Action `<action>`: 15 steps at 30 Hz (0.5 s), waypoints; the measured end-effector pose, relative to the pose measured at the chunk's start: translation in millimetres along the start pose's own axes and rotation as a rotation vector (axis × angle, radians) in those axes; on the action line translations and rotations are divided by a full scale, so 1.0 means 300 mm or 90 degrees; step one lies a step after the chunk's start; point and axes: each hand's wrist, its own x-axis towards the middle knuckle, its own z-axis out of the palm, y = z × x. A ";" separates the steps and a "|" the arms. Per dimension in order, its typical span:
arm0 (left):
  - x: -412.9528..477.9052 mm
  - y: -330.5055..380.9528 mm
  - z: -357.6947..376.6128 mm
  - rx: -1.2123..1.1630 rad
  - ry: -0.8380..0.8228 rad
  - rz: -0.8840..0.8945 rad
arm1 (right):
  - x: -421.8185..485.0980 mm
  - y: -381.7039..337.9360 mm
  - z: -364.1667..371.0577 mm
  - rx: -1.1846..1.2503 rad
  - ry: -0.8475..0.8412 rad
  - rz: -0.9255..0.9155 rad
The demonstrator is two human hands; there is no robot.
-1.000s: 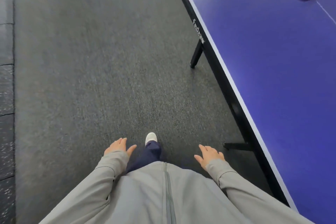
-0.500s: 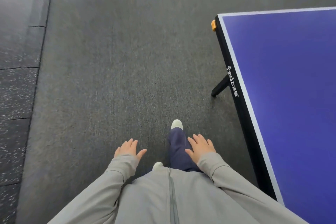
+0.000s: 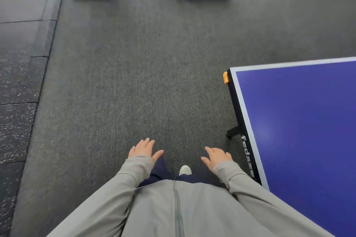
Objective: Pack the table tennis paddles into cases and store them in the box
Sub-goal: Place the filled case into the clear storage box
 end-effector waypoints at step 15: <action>0.812 -0.208 -0.706 0.056 -0.074 -0.053 | 0.588 -0.355 -0.746 0.096 0.015 0.055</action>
